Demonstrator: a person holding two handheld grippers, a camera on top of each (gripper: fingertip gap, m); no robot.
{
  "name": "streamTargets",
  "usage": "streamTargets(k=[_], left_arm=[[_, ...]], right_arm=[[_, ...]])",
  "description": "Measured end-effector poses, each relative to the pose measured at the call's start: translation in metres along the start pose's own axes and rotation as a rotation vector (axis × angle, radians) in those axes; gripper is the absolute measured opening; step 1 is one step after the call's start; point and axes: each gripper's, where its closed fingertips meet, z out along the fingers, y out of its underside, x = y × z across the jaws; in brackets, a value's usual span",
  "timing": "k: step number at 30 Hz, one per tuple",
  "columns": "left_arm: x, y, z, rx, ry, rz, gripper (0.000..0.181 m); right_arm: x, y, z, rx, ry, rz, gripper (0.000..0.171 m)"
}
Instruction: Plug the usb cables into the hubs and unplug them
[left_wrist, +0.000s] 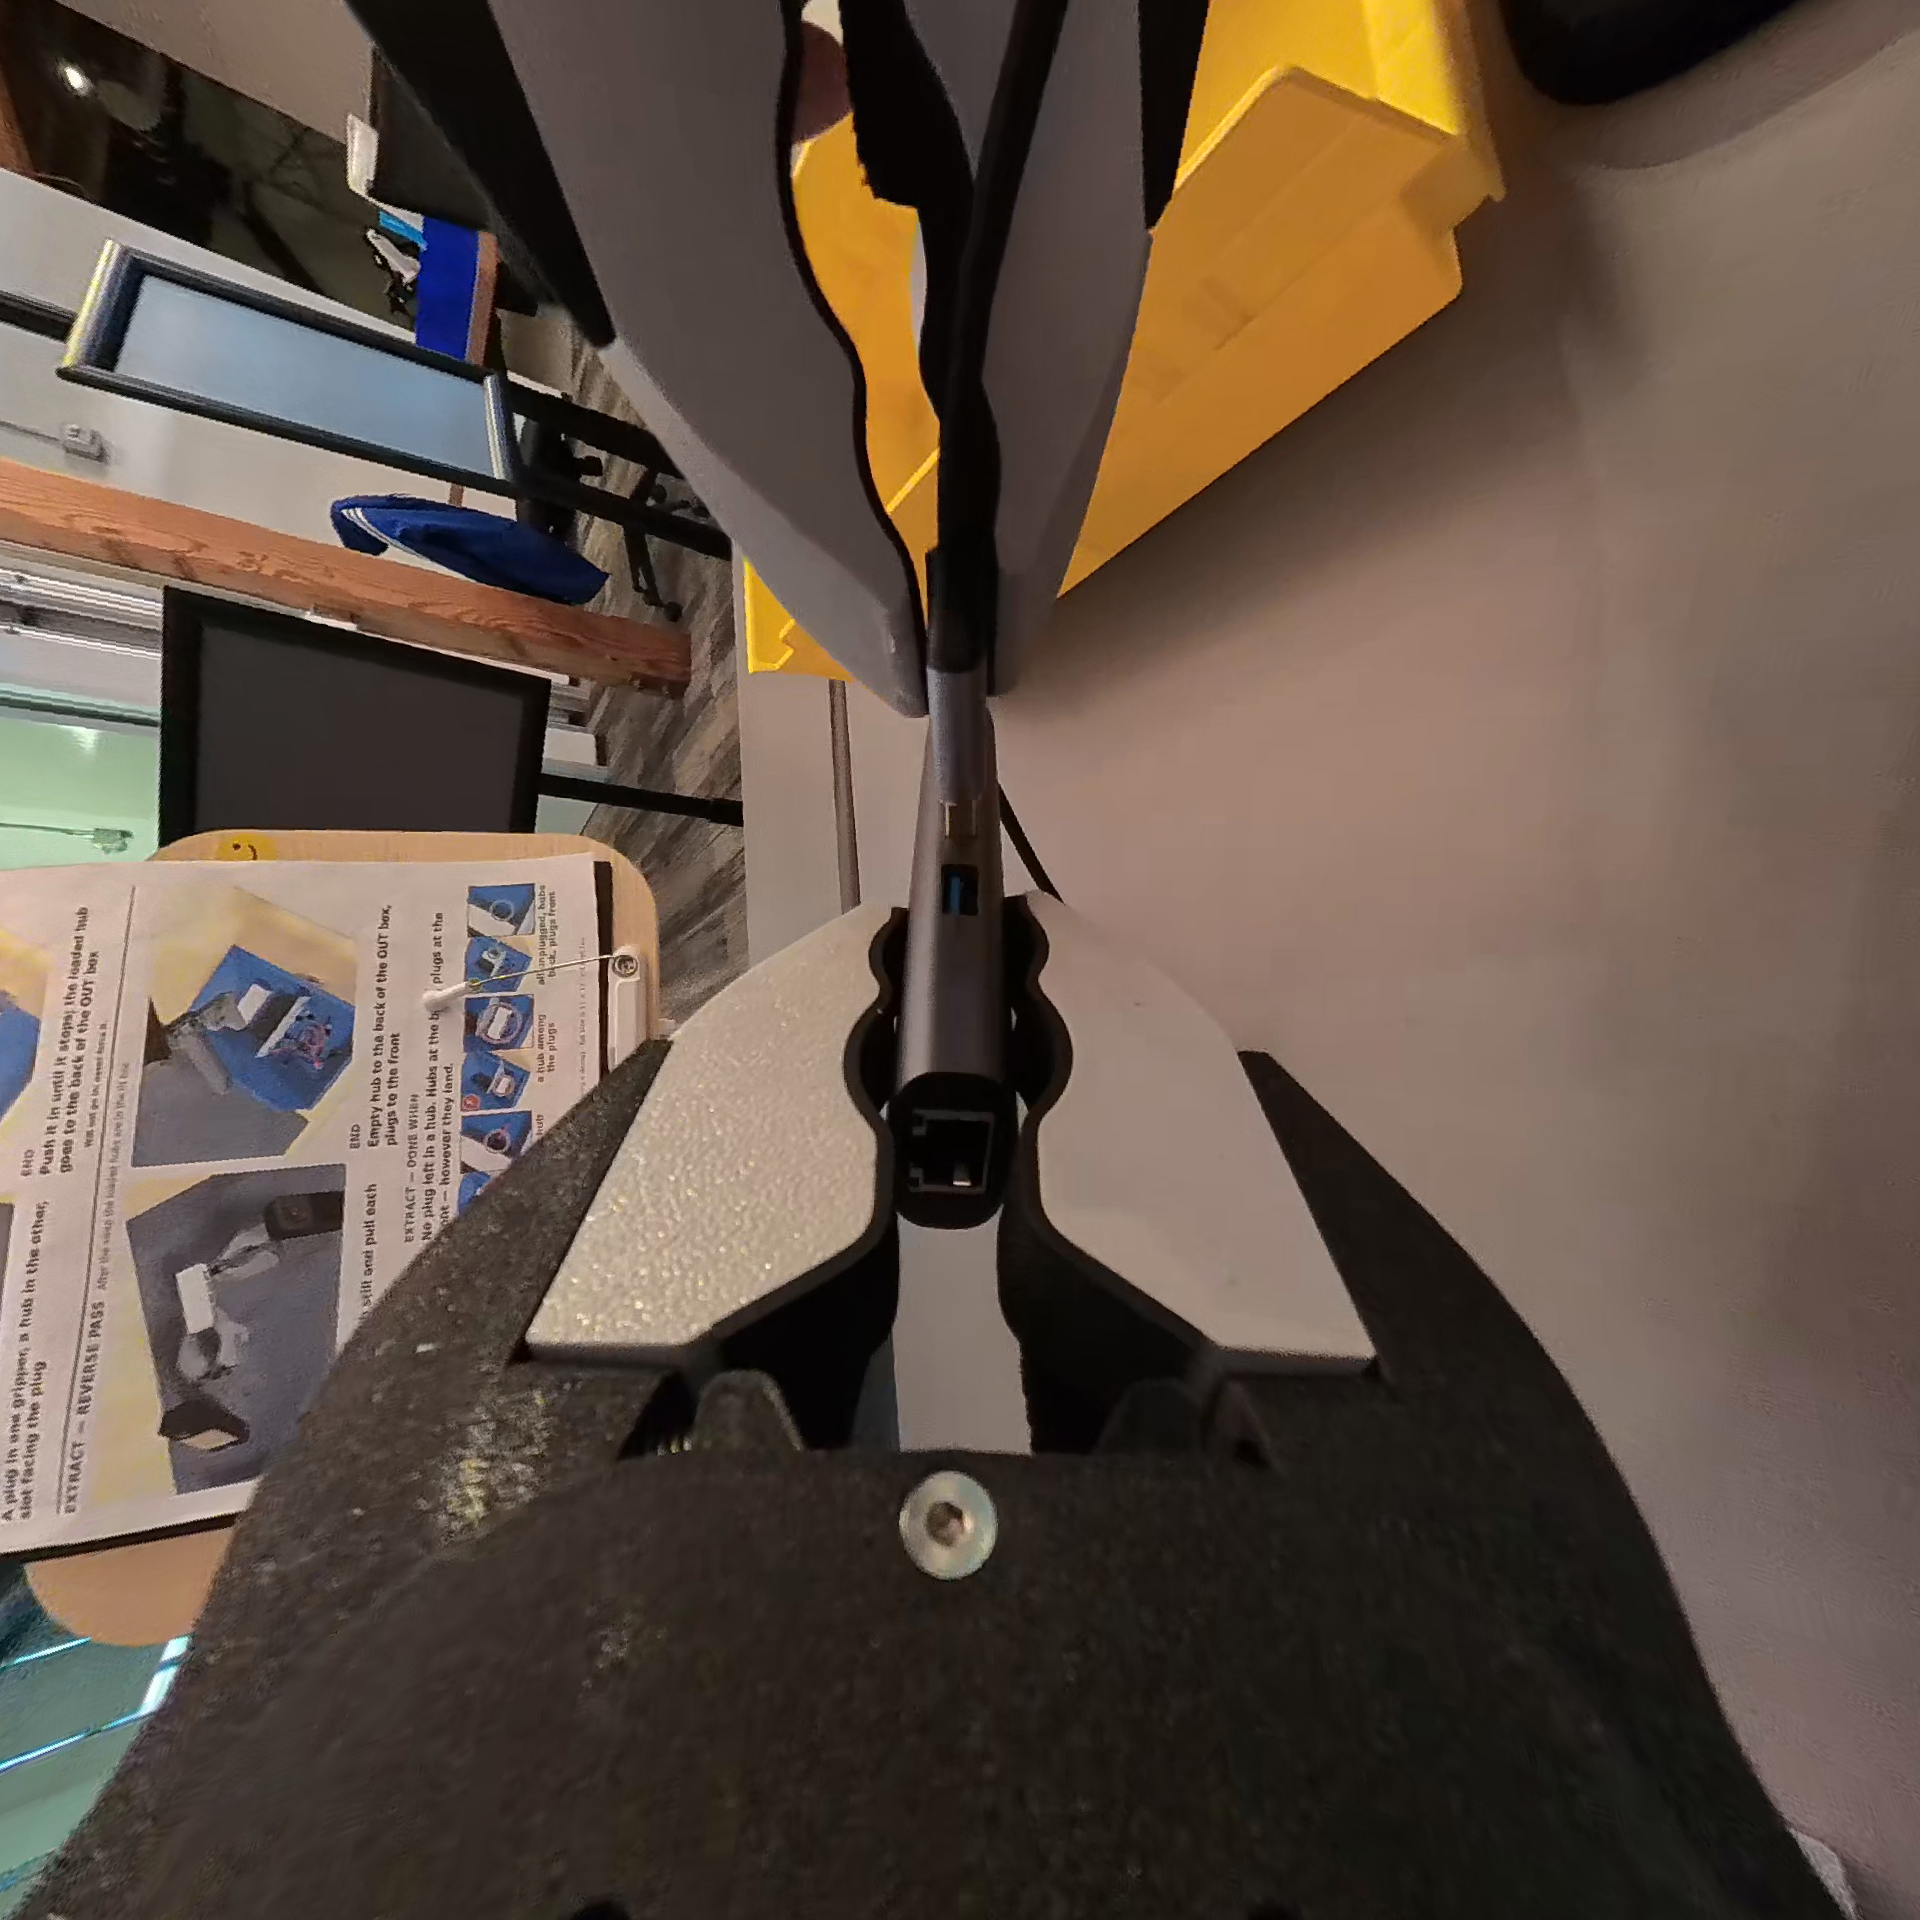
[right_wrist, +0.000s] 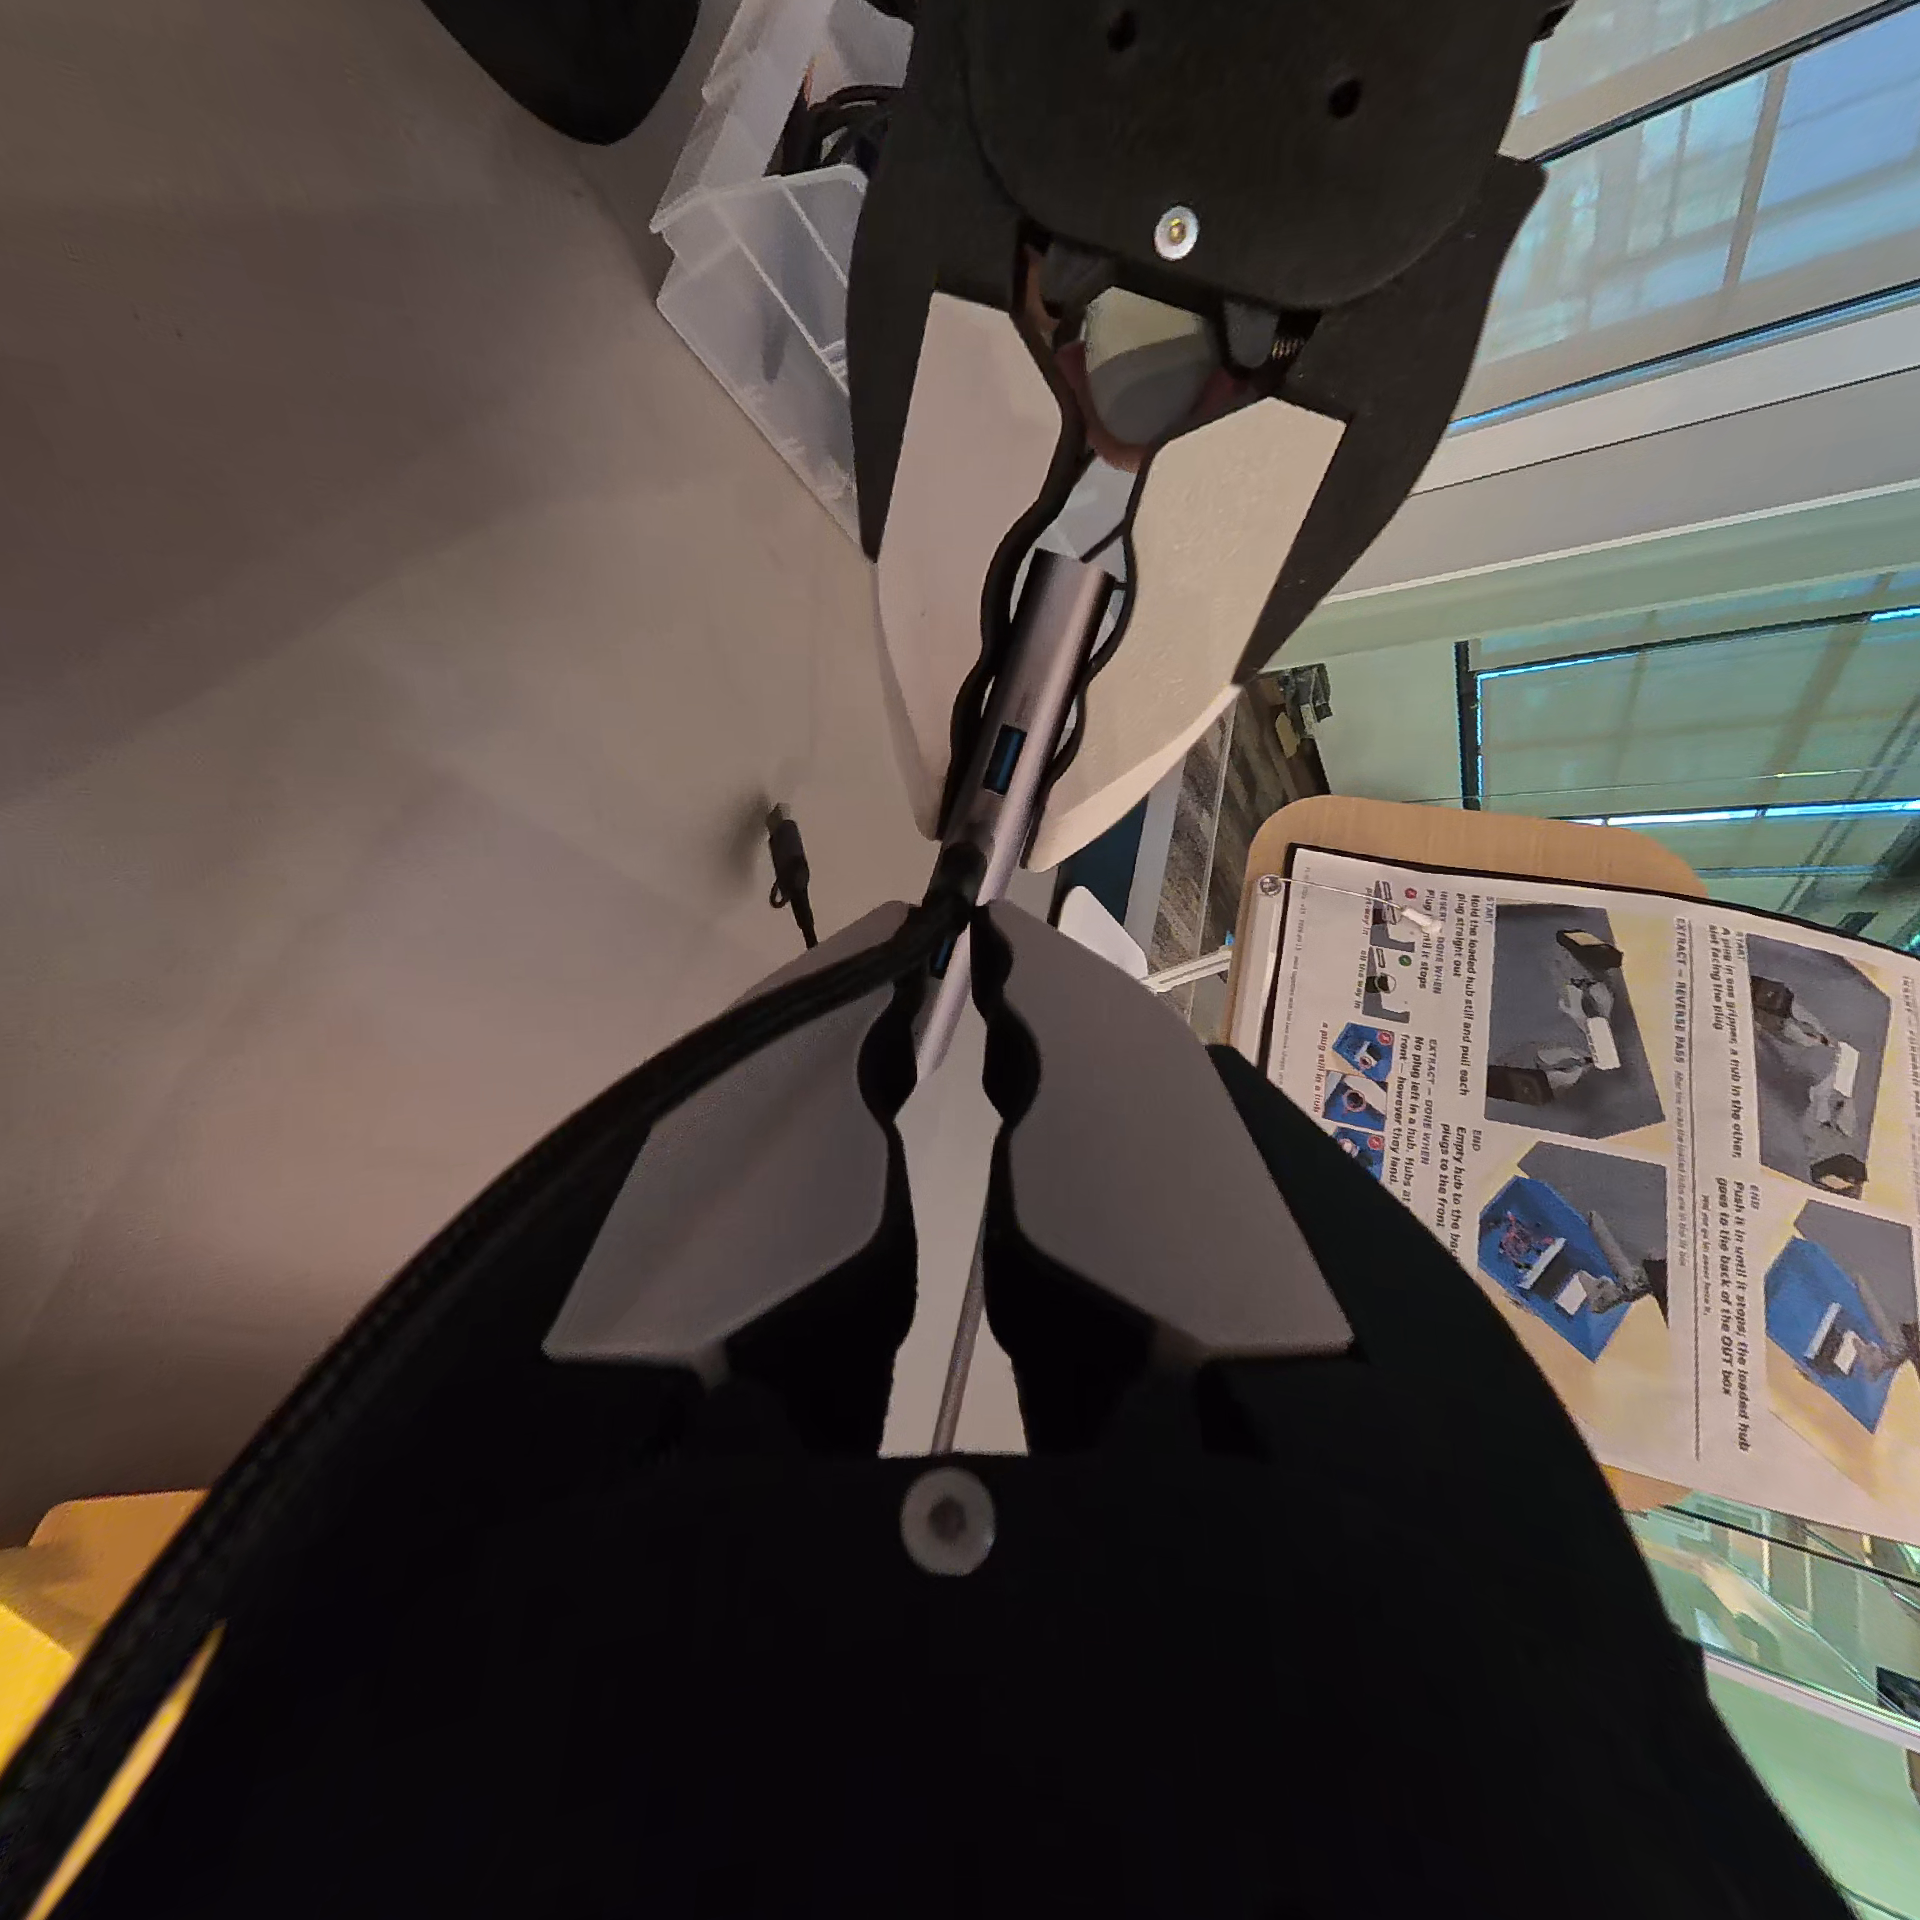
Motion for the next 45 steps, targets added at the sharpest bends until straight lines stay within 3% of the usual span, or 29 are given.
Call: streamTargets(k=[14, 23, 45], left_arm=[[-0.002, -0.006, -0.003, 0.153, 0.108, -0.258, 0.017], [0.002, -0.013, 0.0, 0.133, 0.06, -0.122, 0.016], [-0.007, -0.031, -0.013, 0.234, 0.05, -0.2, 0.016]], right_arm=[[0.007, -0.003, -0.004, 0.081, 0.023, 0.138, 0.01], [0.0, -0.001, -0.011, 0.134, -0.077, 0.247, 0.008], [0.011, -0.011, -0.023, 0.252, -0.031, 0.255, 0.013]])
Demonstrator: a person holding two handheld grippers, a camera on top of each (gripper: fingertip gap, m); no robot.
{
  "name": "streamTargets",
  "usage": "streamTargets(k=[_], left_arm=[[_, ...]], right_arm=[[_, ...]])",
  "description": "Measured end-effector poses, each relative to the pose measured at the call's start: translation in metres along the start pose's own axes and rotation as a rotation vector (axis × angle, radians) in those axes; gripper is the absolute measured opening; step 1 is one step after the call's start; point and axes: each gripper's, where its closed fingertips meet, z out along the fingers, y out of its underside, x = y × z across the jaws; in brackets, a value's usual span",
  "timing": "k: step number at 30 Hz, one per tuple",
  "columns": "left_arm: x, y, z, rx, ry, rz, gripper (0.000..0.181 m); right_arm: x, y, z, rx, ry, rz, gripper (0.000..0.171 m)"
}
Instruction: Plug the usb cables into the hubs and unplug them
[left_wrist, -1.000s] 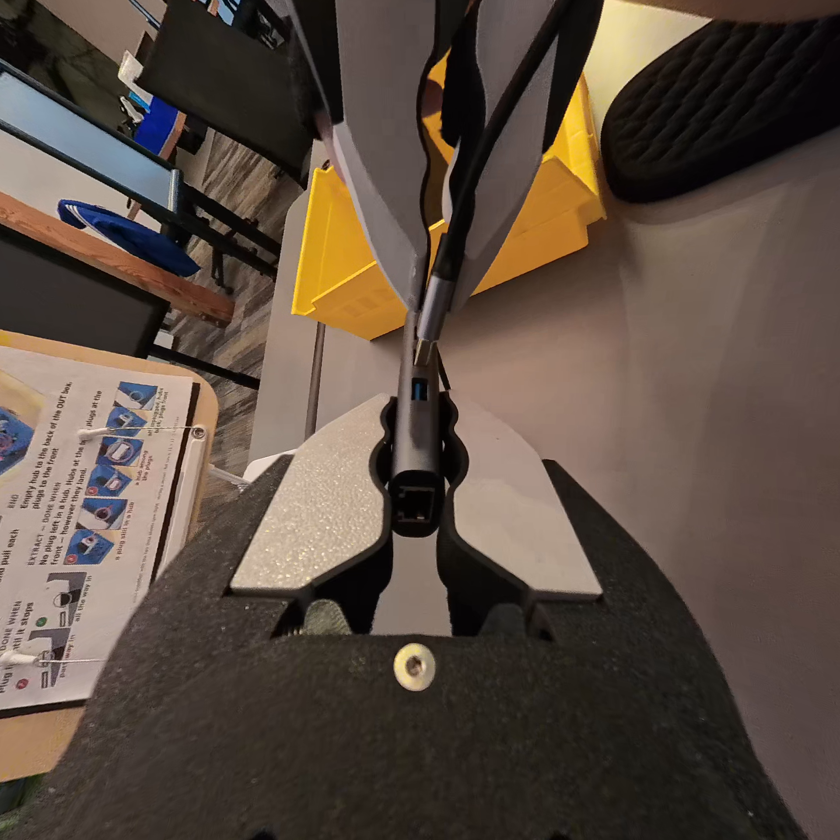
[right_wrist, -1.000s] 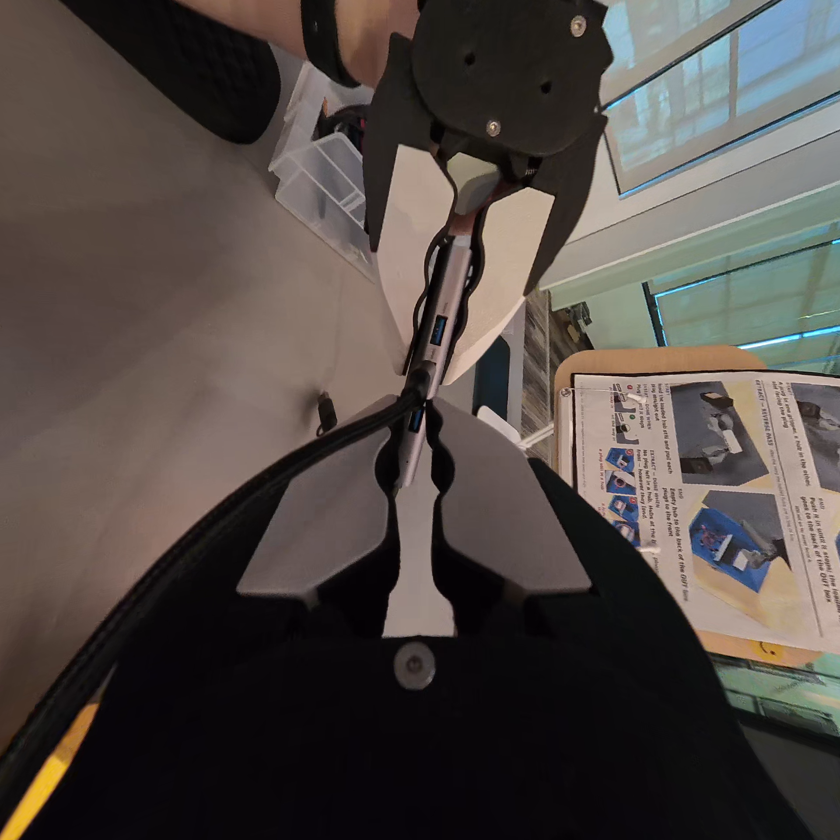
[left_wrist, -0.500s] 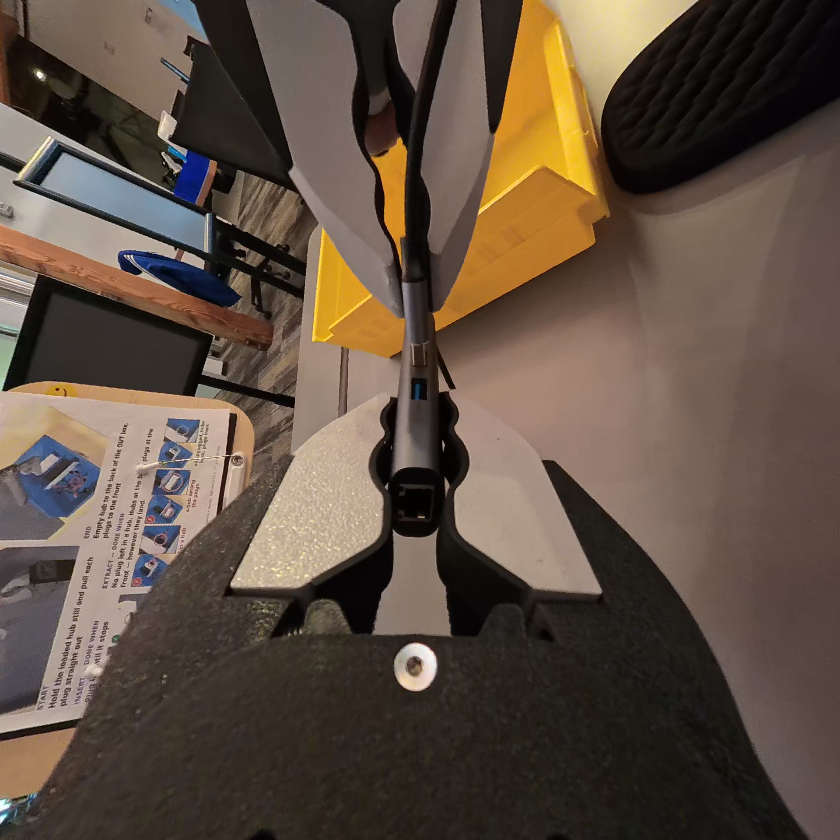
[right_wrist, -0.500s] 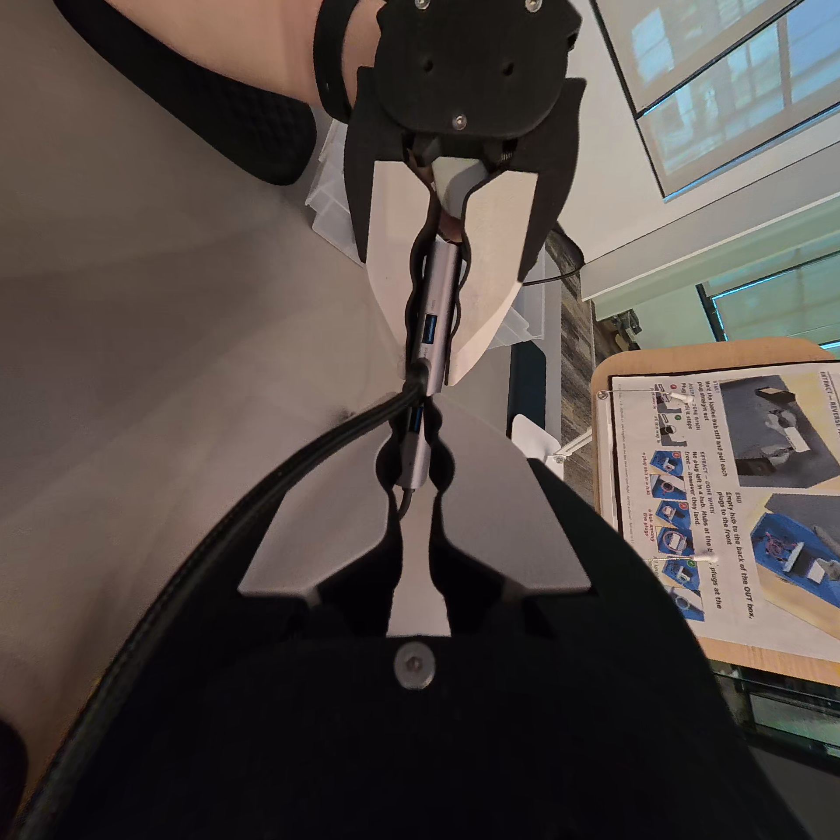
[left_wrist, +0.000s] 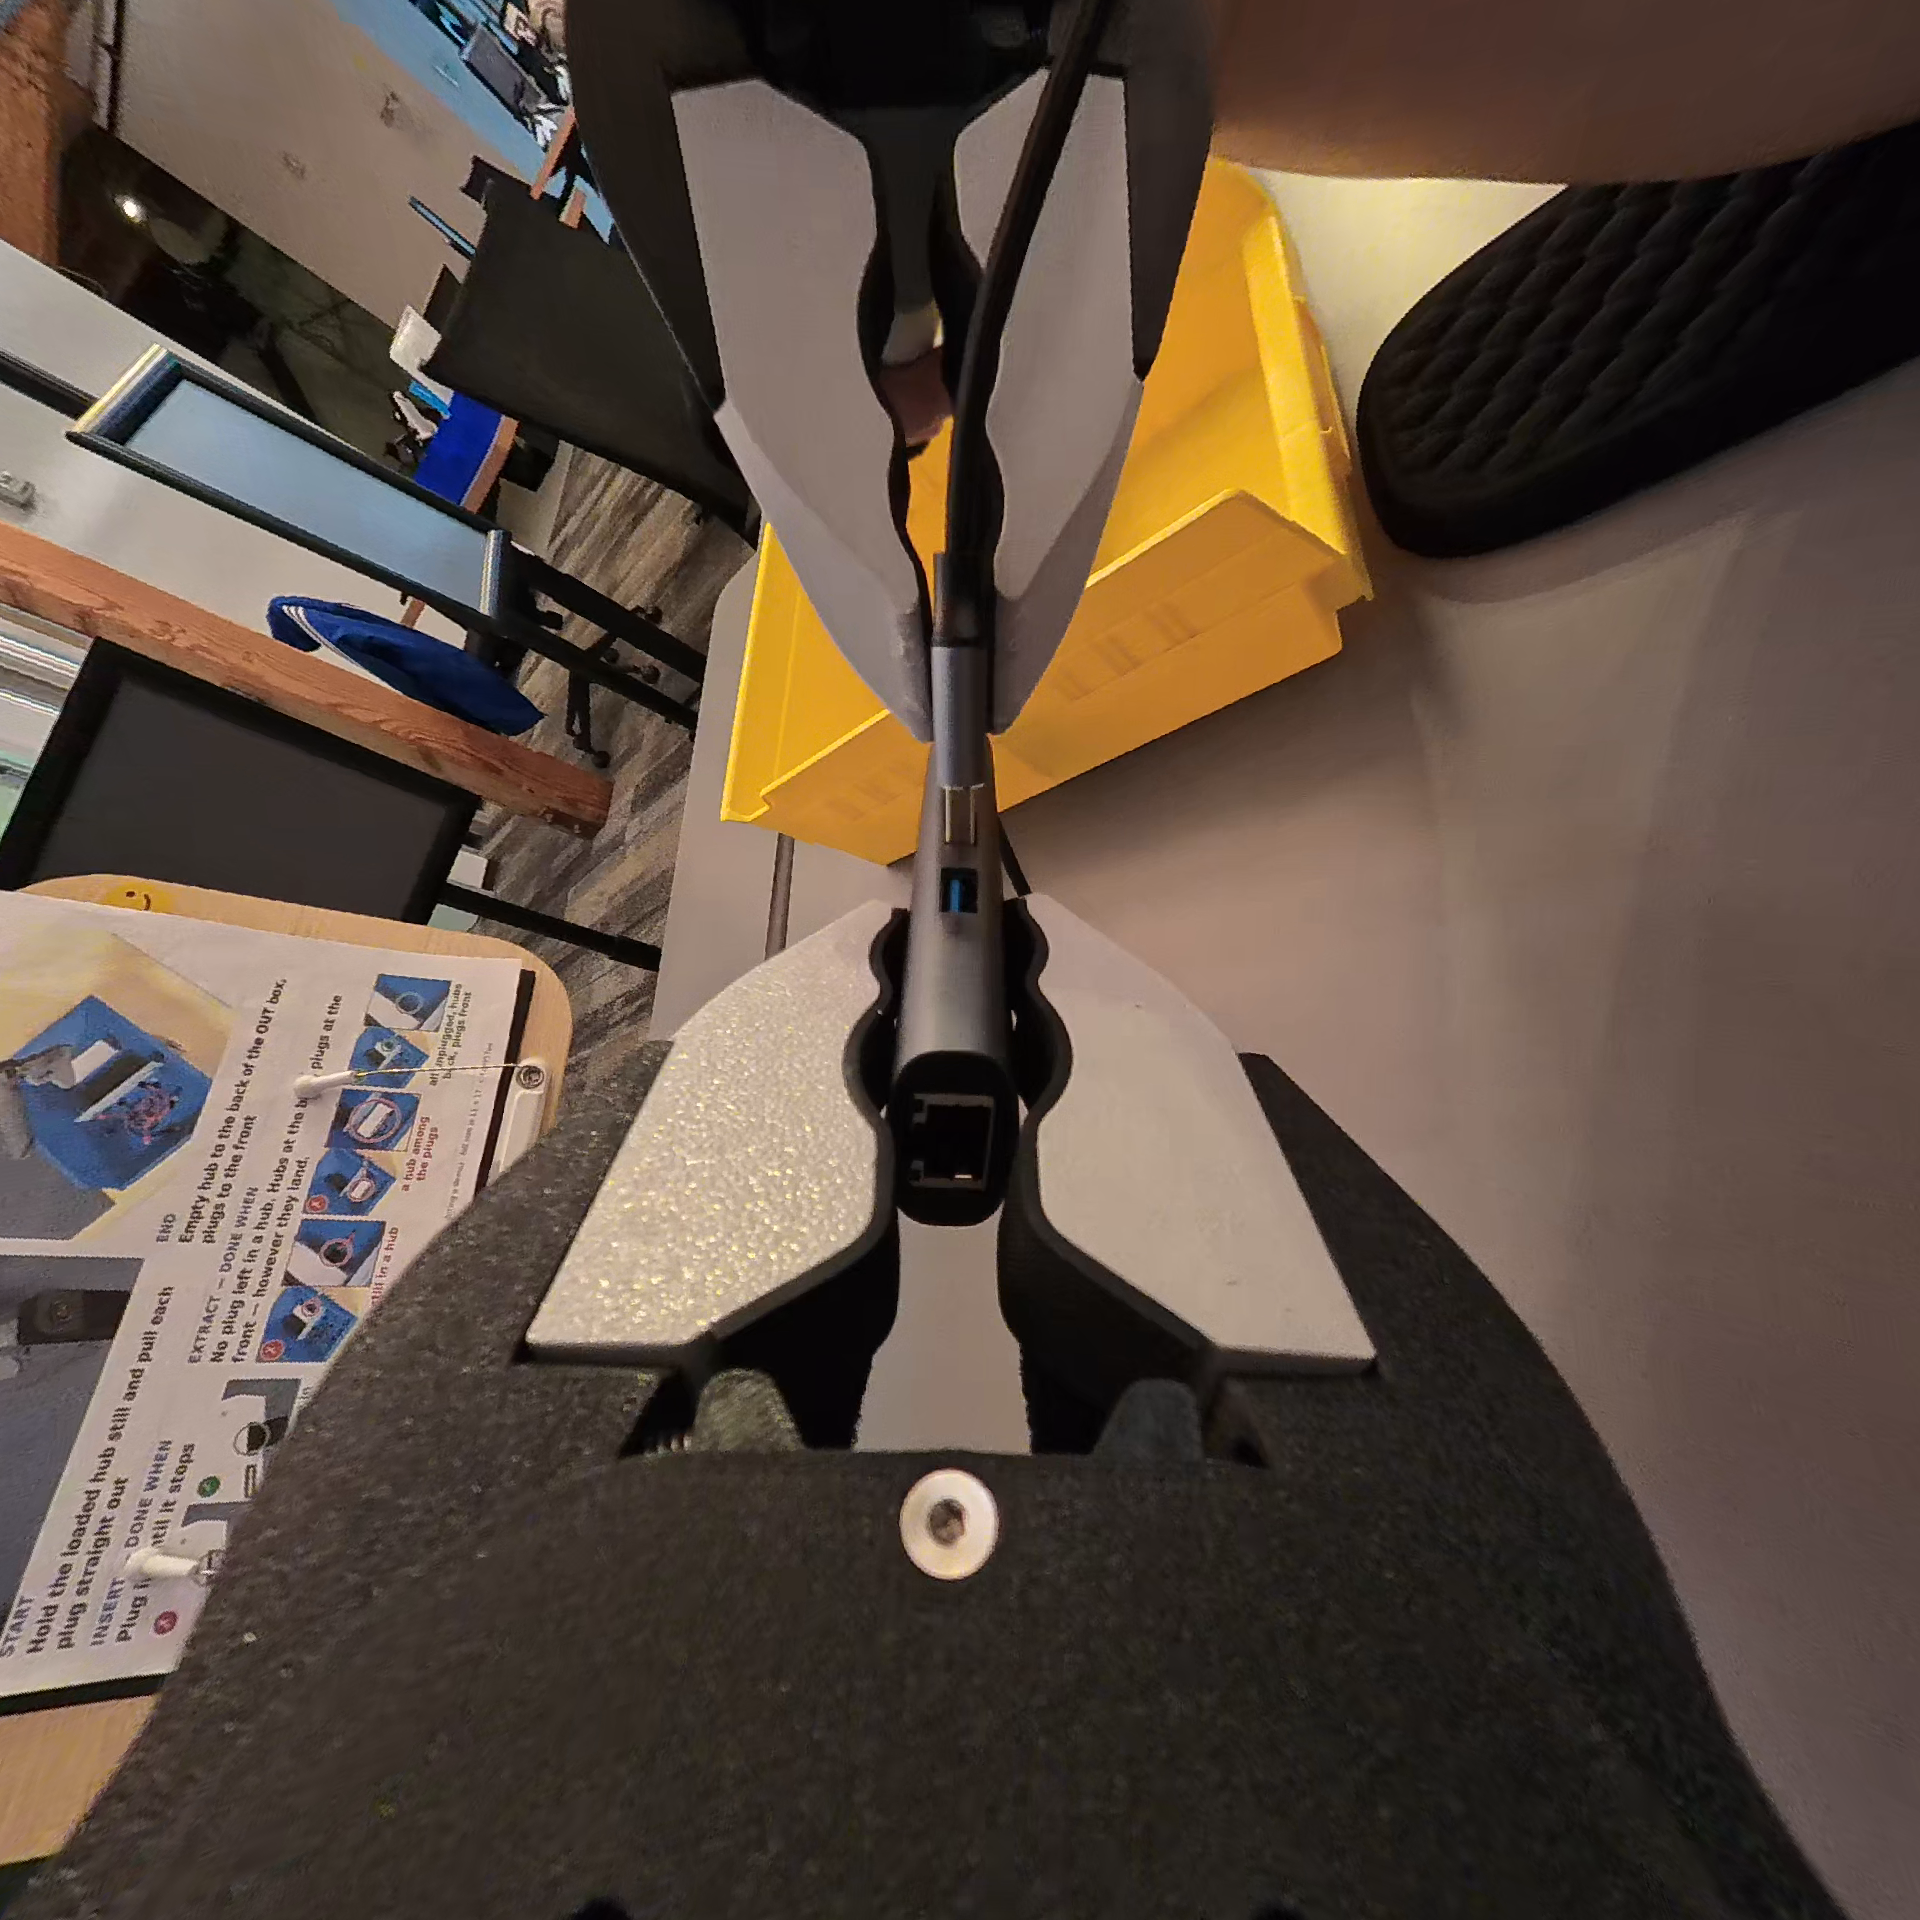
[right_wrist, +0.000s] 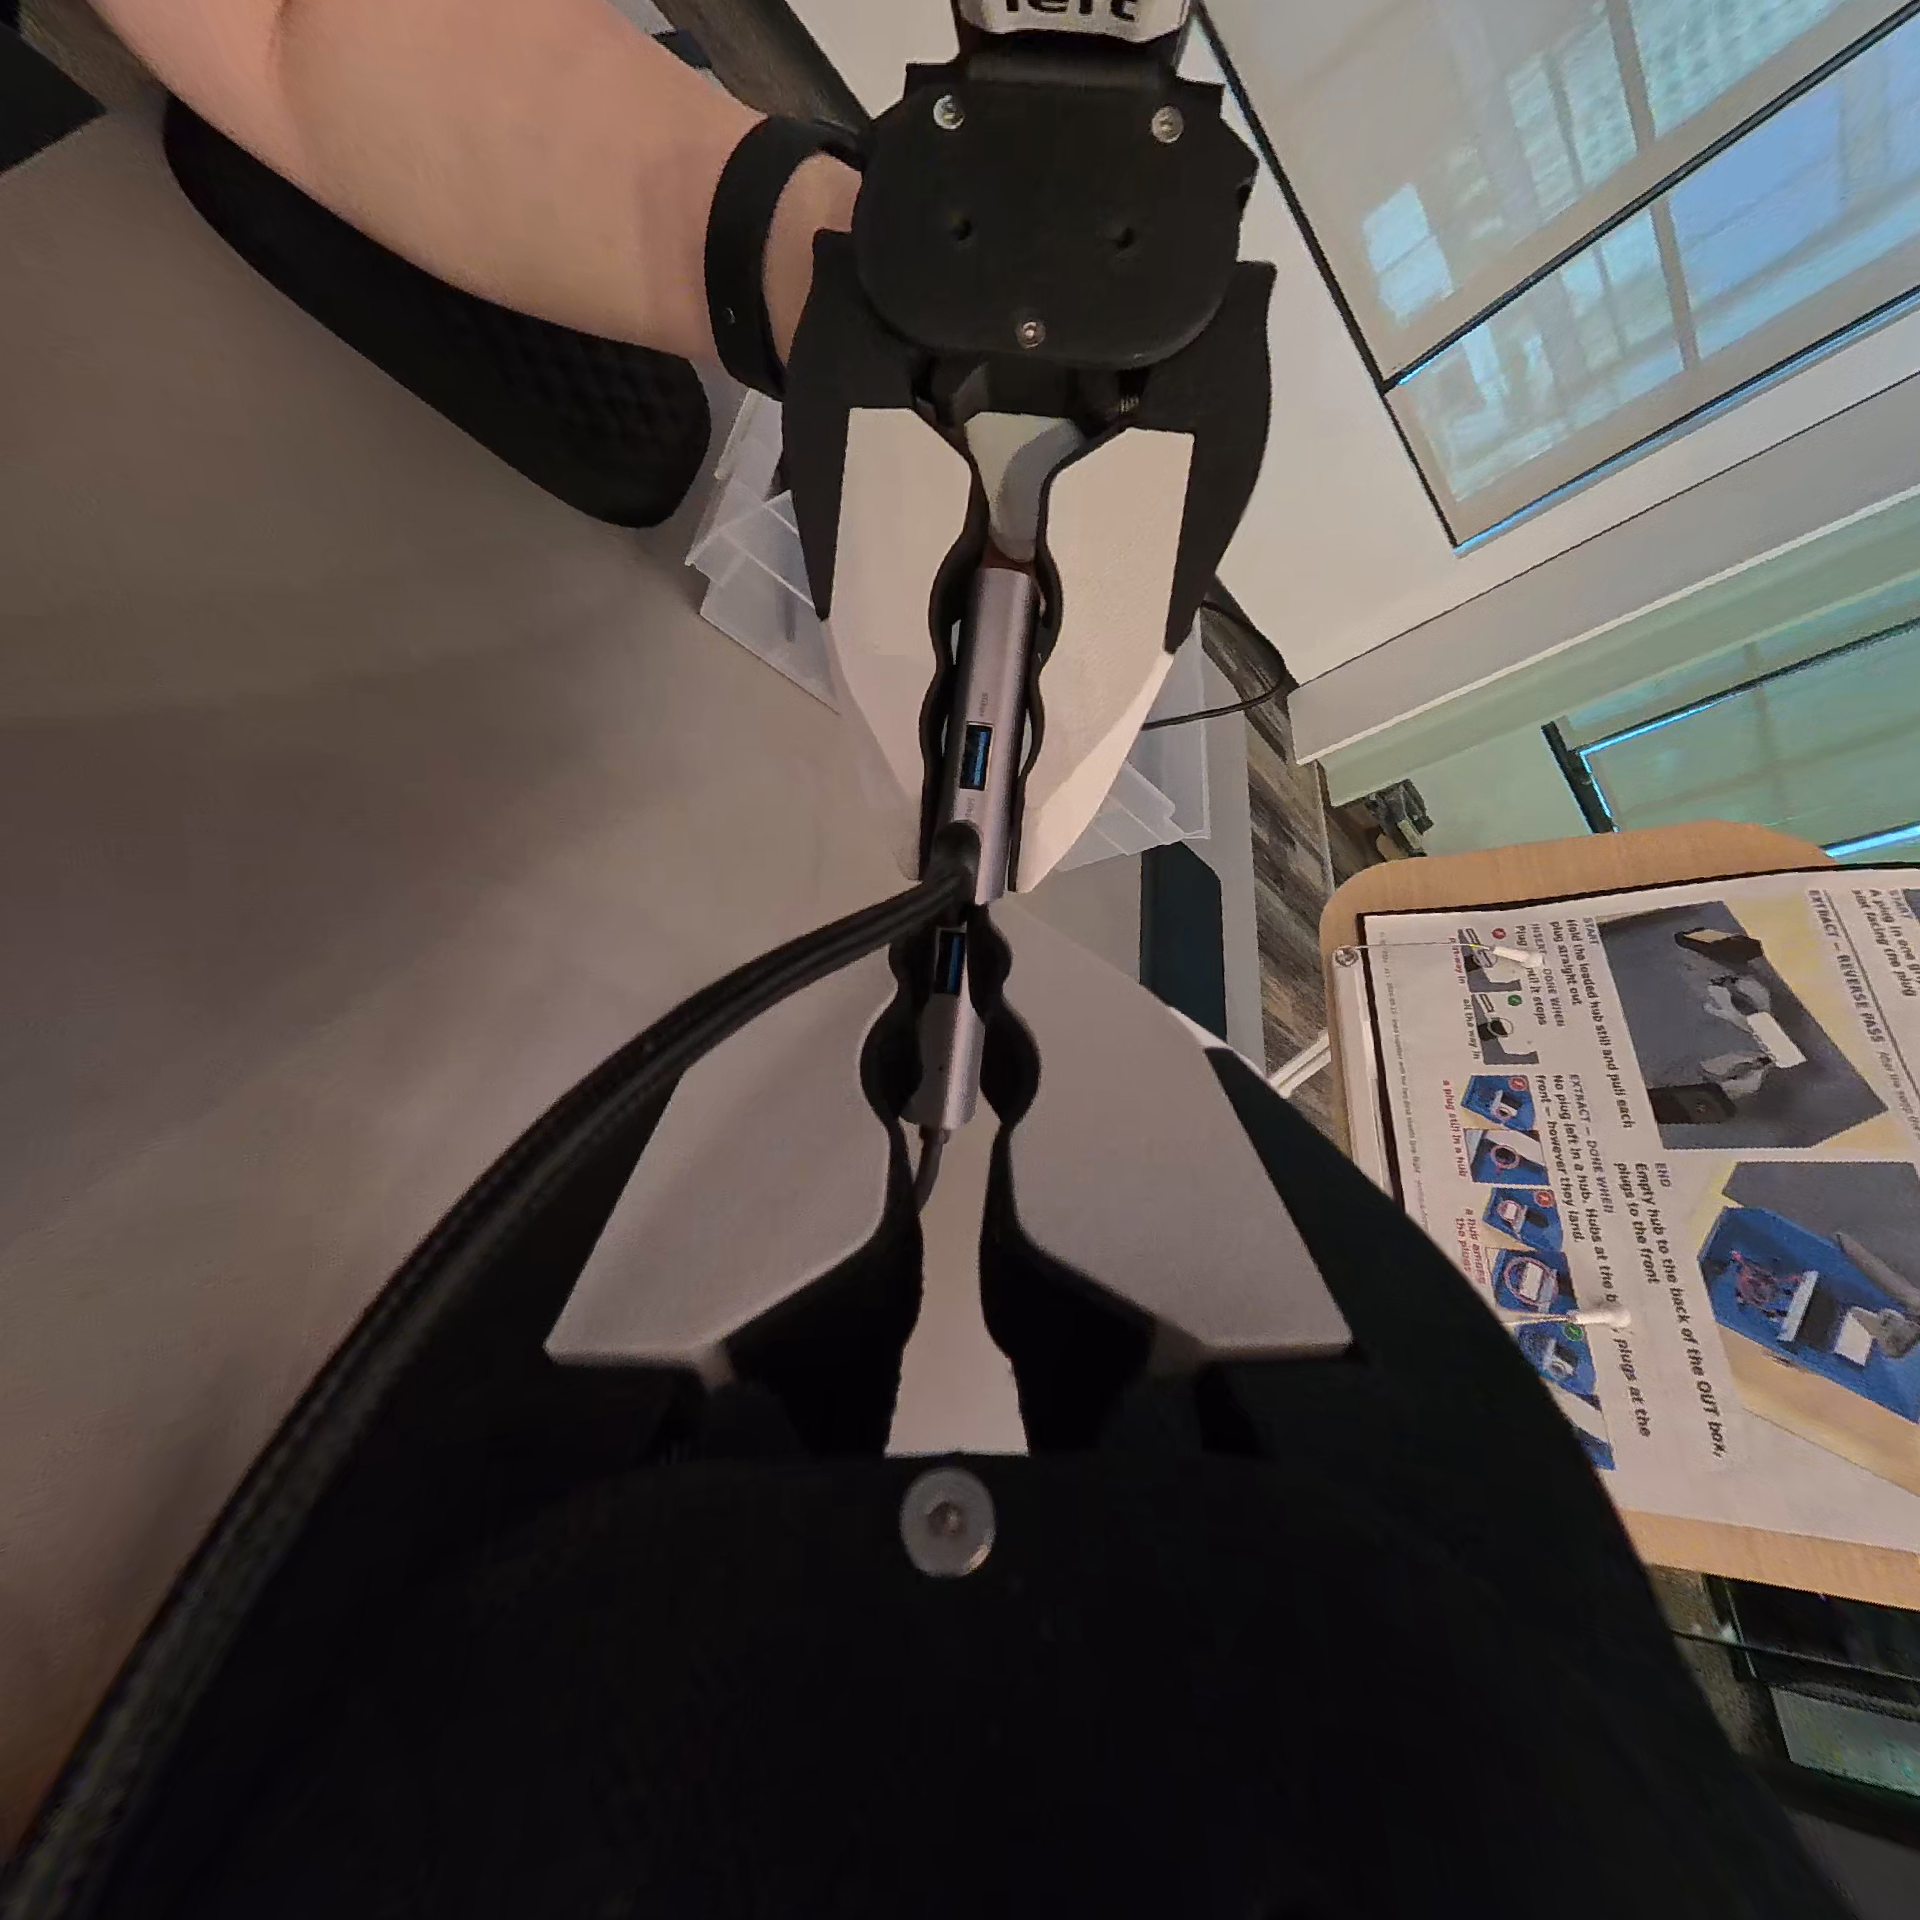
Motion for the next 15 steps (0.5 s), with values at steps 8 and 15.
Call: streamTargets(k=[8, 15], left_arm=[[-0.003, -0.037, -0.018, 0.09, -0.007, -0.016, 0.017], [-0.013, -0.011, -0.015, 0.068, -0.028, -0.058, 0.017]], right_arm=[[-0.018, 0.026, 0.034, -0.15, -0.075, -0.03, 0.001], [-0.005, 0.035, 0.038, -0.135, -0.053, 0.239, 0.001]])
